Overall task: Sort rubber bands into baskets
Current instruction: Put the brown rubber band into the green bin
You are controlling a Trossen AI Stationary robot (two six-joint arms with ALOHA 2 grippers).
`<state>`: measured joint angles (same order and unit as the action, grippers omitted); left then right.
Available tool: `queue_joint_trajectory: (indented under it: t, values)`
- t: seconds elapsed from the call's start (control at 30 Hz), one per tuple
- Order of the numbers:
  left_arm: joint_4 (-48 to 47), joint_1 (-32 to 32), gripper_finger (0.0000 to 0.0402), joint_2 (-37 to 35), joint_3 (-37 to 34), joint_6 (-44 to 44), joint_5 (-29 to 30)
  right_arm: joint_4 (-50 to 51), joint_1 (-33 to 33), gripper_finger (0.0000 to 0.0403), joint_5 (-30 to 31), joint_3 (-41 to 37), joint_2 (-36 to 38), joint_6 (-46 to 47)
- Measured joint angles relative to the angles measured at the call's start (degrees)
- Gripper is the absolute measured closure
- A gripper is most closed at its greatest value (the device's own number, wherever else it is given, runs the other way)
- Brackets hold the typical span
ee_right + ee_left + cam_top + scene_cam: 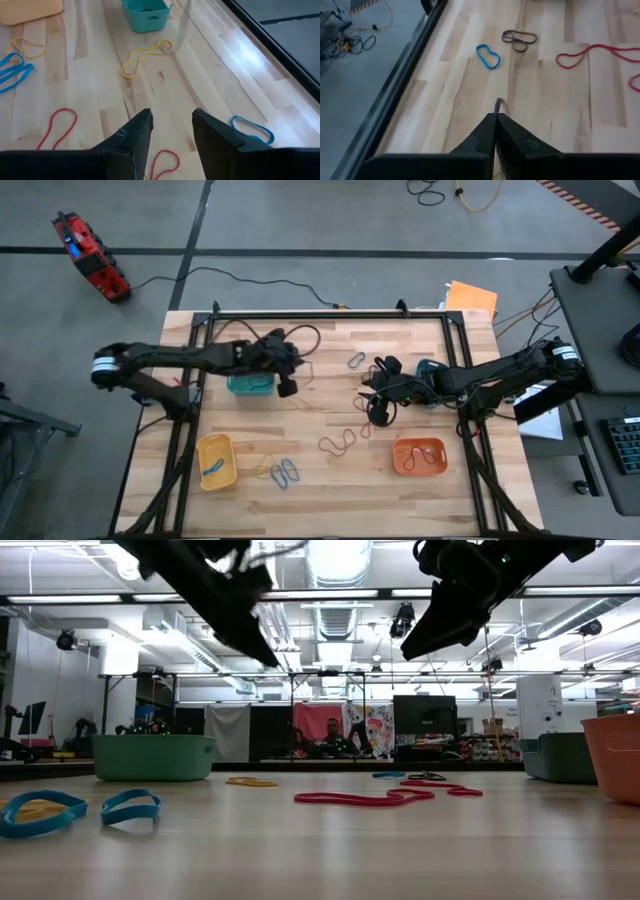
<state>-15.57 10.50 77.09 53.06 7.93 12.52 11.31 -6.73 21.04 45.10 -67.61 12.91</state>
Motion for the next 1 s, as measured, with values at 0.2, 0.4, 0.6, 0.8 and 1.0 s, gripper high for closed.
queue_joint_trajectory:
  t: [0.2, 0.4, 0.6, 0.8, 1.0]
  values:
    - [-9.34, 0.0, 0.0401, -9.55, 0.59, 0.19, -0.01, 0.07, 0.01, 0.0272, 0.02, 0.0, 0.0, 0.0]
    - [-20.83, 0.04, 0.0401, -17.04, 0.59, -1.16, 0.8, 0.06, 0.01, 0.0268, 0.04, -0.28, 0.0, 0.0]
    - [-32.16, 0.07, 0.0401, -20.6, 0.59, -5.03, 5.23, -0.02, 0.01, 0.0268, 0.04, -0.31, 0.0, 0.07]
    - [-42.5, 0.11, 0.0401, -20.67, 0.59, -9.54, 9.51, -0.07, -0.01, 0.0273, 0.07, -0.31, 0.0, 0.09]
    - [-44.85, 0.11, 0.0401, -18.66, 0.07, -11.94, 9.48, -0.09, 0.01, 0.0266, 0.07, -0.31, 0.0, 0.09]
